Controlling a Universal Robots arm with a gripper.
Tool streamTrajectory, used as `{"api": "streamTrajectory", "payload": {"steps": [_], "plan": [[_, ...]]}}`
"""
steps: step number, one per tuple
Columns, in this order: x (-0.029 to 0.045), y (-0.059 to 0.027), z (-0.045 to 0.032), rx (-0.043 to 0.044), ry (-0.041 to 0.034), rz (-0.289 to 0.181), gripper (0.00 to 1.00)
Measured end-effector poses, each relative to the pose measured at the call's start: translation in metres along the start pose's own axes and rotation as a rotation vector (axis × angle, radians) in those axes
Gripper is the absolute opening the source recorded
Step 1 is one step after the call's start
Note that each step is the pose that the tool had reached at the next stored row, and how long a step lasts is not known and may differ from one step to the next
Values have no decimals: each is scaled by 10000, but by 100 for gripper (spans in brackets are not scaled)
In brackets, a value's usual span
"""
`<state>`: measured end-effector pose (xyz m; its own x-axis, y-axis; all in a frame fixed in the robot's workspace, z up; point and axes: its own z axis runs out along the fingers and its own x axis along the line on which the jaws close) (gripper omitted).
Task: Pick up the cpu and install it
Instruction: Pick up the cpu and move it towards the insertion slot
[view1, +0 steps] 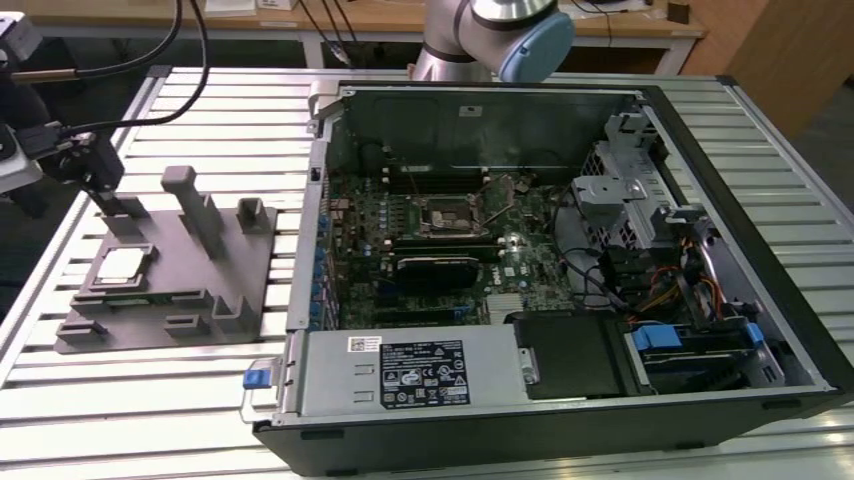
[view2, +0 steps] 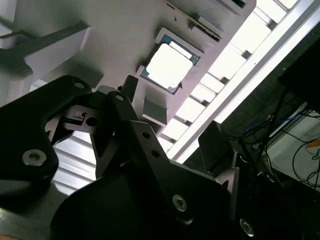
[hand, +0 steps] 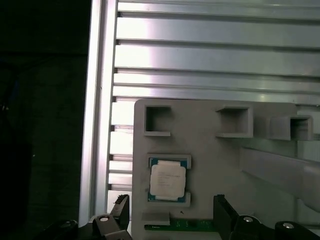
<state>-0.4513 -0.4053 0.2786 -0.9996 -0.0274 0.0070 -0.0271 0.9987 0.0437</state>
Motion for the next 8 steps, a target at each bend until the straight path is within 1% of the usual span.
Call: {"api": "streamTrajectory", "payload": {"steps": [4, 8], "plan": [[0, -2, 51, 2, -48, -2, 76], [-1, -4, 99, 2, -52, -2, 76]]}}
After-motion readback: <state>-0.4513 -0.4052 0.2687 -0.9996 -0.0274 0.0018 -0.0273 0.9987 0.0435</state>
